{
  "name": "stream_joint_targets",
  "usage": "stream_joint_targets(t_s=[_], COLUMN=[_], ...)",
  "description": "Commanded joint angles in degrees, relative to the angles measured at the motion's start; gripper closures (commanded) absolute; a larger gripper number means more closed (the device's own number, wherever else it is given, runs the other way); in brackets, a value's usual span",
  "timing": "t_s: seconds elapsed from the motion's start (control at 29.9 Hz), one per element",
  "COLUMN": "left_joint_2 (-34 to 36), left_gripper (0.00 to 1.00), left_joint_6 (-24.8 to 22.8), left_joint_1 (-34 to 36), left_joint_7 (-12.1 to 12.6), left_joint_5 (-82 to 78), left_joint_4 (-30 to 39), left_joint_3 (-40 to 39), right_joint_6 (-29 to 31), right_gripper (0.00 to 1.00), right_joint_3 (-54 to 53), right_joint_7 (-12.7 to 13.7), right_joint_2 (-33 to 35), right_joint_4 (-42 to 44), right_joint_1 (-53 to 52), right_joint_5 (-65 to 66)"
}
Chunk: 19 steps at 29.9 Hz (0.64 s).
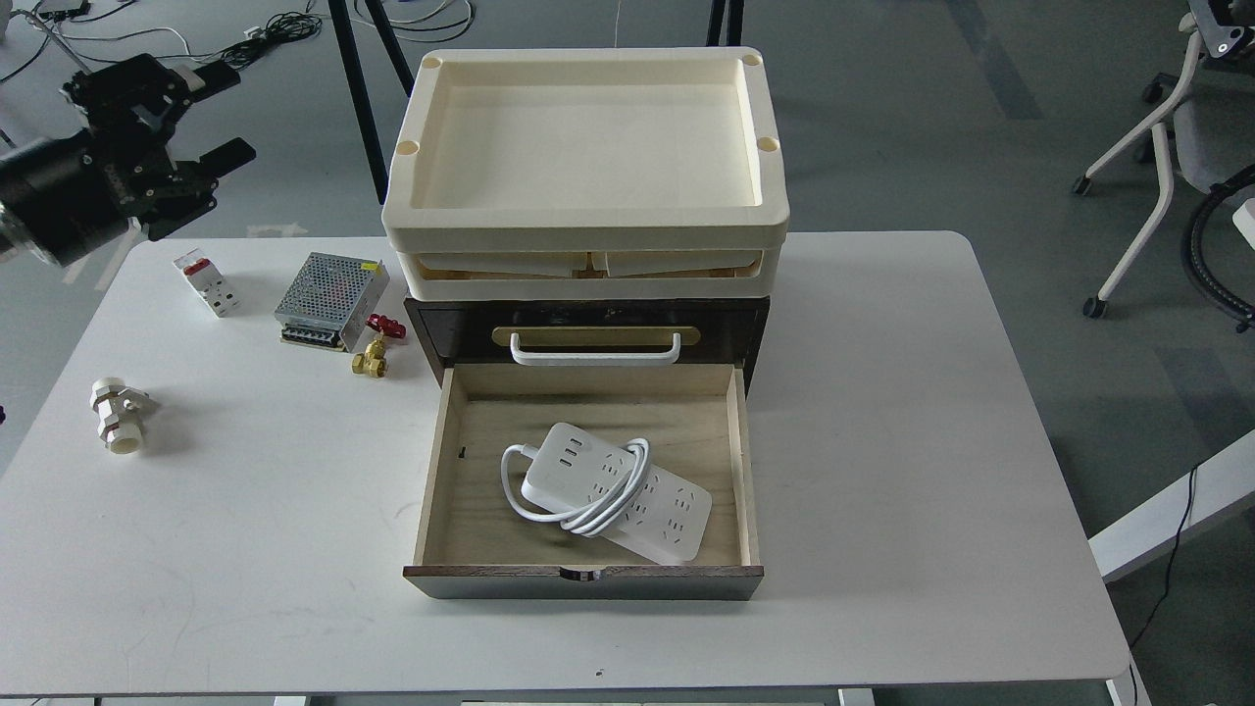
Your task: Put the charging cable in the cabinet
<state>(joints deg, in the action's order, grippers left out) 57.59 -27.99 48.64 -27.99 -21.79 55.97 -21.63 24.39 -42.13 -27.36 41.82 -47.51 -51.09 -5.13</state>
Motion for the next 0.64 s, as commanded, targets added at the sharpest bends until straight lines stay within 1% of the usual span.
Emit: stream_joint_targets(t_s=[0.0,0.03,0.1,0.17,0.23,0.37,0.5,0.6], left_joint_2=[-3.4,-5.3,-8.9,-12.0,-14.9,-17.5,-17.6,-17.6], left_gripper=[0.13,0.13,0.13,0.13,0.13,0.12,0.11,0.1], left_joint_6=[0.0,0.0,0.0,0.0,0.0,0.0,0.0,0.0], left_joint_1=[1.1,2.2,4.1,4.7,4.7,4.2,3.5,2.3], left_joint_7=[0.0,0.0,0.0,0.0,0.0,0.0,0.0,0.0], left_joint_5=[8.6,9.8,11.8,14.5,17.2,18.0,18.1,18.2], left_joint_4=[-7.7,-9.9,-14.3,-18.0,-20.2,-20.9,-21.1,-22.0], left_joint_3=[-4.3,-6.1,-10.1,-13.3,-15.8,-16.2,-16.1,-16.2], right_joint_6=[2.4,3.6,3.6,3.6,3.6,3.6,3.6,3.6], right_gripper=[0.01,0.01,0.01,0.01,0.01,0.01,0.01,0.01], right_joint_3=[0.0,-0.1,-0.2,-0.4,-0.6,-1.1,-1.5,-4.2], right_joint_7=[-0.1,-0.2,-0.6,-0.6,-0.6,-0.6,-0.6,-0.6], right_joint_2=[-3.0,-4.1,-5.4,-7.0,-9.3,-11.1,-11.1,-10.8], right_joint_4=[0.4,0.5,1.3,2.9,4.3,4.5,4.6,5.0], right_joint_1=[-0.1,-0.1,0.0,0.0,-0.2,-0.3,-0.6,-0.4], right_joint_5=[0.0,0.0,0.0,0.0,0.0,0.0,0.0,0.0])
